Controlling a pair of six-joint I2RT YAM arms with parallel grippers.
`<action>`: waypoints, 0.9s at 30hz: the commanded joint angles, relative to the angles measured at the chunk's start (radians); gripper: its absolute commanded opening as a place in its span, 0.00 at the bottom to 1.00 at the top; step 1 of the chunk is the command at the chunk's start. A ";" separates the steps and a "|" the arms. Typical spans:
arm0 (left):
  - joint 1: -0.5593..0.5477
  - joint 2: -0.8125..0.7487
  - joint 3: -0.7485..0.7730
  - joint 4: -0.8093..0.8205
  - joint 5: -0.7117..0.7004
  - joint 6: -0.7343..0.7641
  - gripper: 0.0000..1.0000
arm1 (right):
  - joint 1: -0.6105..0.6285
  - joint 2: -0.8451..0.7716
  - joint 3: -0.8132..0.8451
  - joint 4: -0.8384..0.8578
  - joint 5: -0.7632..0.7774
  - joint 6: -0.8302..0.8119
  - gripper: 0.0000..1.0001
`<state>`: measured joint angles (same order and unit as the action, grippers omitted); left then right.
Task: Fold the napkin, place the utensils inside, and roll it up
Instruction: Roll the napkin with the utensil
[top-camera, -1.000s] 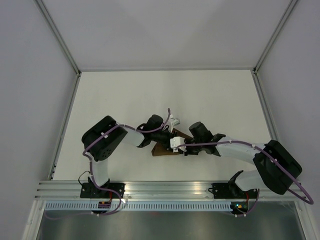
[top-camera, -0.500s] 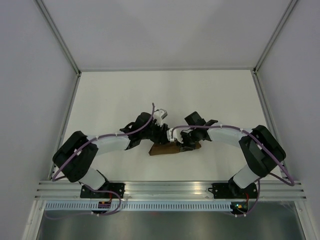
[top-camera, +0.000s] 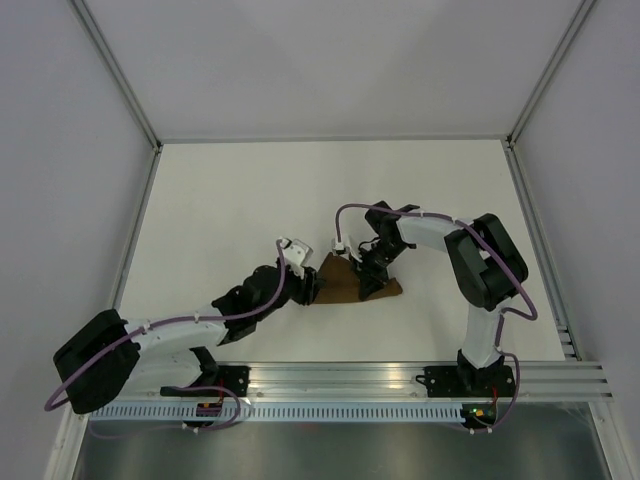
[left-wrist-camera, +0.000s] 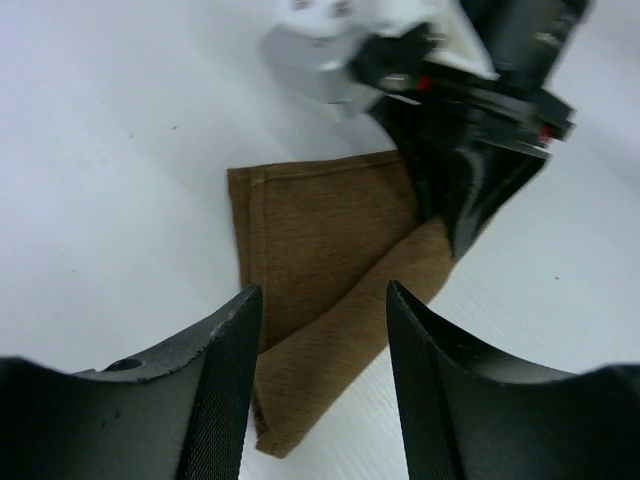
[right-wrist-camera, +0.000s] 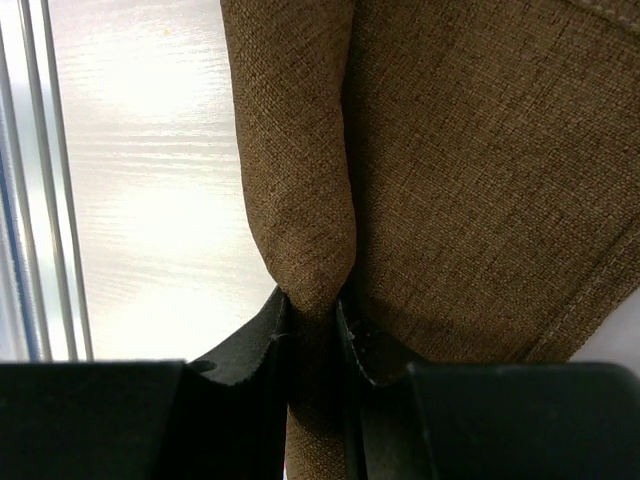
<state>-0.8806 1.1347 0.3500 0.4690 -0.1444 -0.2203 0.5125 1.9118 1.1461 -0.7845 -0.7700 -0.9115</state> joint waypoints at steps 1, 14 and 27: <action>-0.118 0.003 0.001 0.126 -0.161 0.192 0.58 | -0.002 0.128 0.006 -0.068 0.126 -0.017 0.08; -0.402 0.368 0.063 0.334 -0.283 0.645 0.73 | -0.029 0.256 0.149 -0.150 0.124 0.017 0.08; -0.402 0.711 0.193 0.436 -0.362 0.820 0.67 | -0.040 0.282 0.158 -0.160 0.140 0.016 0.08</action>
<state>-1.2797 1.8179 0.5186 0.9272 -0.4881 0.5369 0.4702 2.1033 1.3445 -1.0107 -0.8436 -0.8505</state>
